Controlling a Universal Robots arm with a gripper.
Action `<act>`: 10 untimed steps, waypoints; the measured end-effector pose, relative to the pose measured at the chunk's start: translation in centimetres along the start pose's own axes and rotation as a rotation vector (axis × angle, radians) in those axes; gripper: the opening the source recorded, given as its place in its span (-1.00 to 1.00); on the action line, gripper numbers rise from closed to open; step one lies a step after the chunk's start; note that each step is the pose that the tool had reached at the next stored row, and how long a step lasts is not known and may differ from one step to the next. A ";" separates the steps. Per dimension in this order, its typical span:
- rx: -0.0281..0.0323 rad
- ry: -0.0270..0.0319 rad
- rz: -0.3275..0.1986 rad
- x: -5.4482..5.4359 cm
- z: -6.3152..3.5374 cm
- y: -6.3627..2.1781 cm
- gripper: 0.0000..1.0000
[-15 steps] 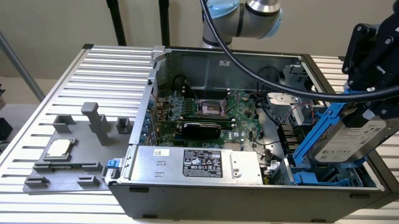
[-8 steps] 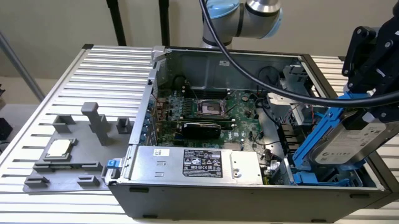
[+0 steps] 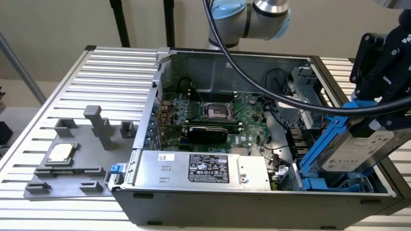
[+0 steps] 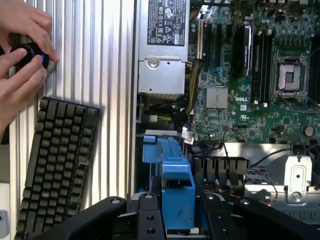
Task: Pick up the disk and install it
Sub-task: 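Insert the disk into the insertion slot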
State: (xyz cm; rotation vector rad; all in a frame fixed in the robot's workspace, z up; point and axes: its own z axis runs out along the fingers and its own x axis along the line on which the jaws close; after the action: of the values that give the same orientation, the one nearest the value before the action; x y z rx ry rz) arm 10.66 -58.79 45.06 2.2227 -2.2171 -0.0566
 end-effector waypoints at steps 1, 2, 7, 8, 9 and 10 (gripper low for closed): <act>-0.0006 0.0000 0.003 0.0 0.04 -0.01 -0.35; -0.0014 -0.0001 0.006 0.0 0.06 -0.01 -0.35; -0.0060 -0.0003 0.011 0.0 0.16 -0.02 -0.35; -0.0063 -0.0002 0.011 0.0 0.17 -0.04 -0.35; -0.0065 -0.0002 0.011 0.0 0.18 -0.06 -0.35; -0.0067 -0.0004 0.011 0.0 0.20 -0.08 -0.35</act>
State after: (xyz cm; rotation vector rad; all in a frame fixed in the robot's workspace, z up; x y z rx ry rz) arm 10.74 -58.78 44.86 2.2068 -2.2261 -0.0643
